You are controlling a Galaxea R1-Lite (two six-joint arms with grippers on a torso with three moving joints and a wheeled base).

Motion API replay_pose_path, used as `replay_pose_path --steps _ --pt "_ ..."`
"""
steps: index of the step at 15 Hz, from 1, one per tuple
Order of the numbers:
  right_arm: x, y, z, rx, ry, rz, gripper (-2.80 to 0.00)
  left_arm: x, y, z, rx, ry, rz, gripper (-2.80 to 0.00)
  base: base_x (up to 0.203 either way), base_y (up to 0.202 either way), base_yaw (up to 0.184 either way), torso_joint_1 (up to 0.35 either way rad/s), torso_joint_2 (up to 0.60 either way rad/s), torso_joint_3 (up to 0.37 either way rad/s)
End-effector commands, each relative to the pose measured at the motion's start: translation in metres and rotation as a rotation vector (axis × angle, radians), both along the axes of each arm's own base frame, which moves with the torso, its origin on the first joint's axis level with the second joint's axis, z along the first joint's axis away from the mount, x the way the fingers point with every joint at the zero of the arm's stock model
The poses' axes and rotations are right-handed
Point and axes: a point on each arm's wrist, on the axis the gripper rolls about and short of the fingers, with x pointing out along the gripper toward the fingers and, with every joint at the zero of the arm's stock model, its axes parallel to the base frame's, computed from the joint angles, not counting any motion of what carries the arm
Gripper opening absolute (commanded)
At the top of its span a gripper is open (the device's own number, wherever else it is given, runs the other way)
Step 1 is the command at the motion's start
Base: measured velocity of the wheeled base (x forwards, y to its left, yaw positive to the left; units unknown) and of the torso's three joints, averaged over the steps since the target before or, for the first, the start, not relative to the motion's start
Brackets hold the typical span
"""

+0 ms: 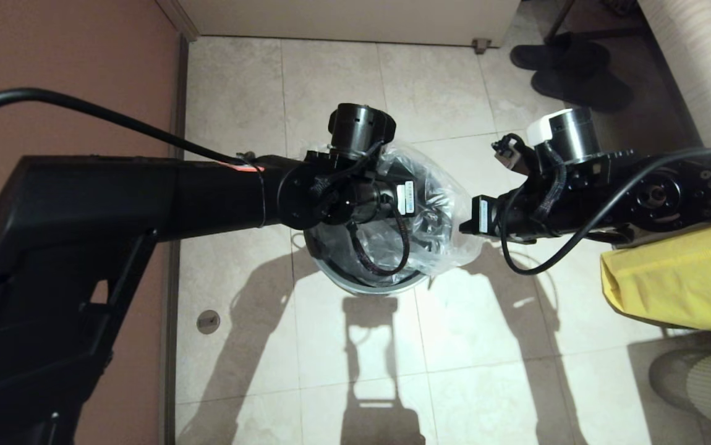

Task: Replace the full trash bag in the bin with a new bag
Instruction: Put the new garbage bag on the trash can

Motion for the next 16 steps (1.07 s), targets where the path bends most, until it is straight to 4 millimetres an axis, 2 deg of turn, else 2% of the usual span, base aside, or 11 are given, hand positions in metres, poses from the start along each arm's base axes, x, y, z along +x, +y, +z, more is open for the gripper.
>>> replay_pose_path --steps 1,5,8,11,14,16 --pt "-0.007 -0.007 0.007 0.006 -0.010 -0.009 -2.80 0.009 -0.006 -0.020 0.022 0.024 0.002 -2.80 0.000 0.000 0.000 0.000 0.00 0.000" --pt "-0.005 -0.008 -0.009 -0.016 0.040 -0.014 -2.80 0.027 -0.018 -0.051 0.066 -0.026 -0.007 -2.80 0.000 0.000 0.000 0.000 0.00 0.000" --pt "-0.011 -0.004 -0.020 -0.050 0.112 0.003 -2.80 0.028 -0.020 -0.059 0.102 -0.017 -0.019 -2.80 0.000 0.000 0.000 0.000 0.00 0.000" --pt "-0.011 0.004 -0.029 -0.066 0.142 0.023 -2.80 0.021 -0.019 -0.050 0.122 -0.013 -0.032 -2.80 0.000 0.000 0.000 0.000 0.00 0.000" --pt "-0.011 0.014 -0.040 -0.094 0.181 0.047 -2.80 0.001 -0.008 -0.028 0.173 0.049 -0.047 -2.80 0.000 0.000 0.000 0.000 0.00 0.000" --pt "-0.010 0.017 -0.044 -0.107 0.194 0.054 -2.80 -0.013 0.001 -0.024 0.266 0.133 -0.074 -2.80 0.000 0.000 0.000 0.000 0.00 0.000"
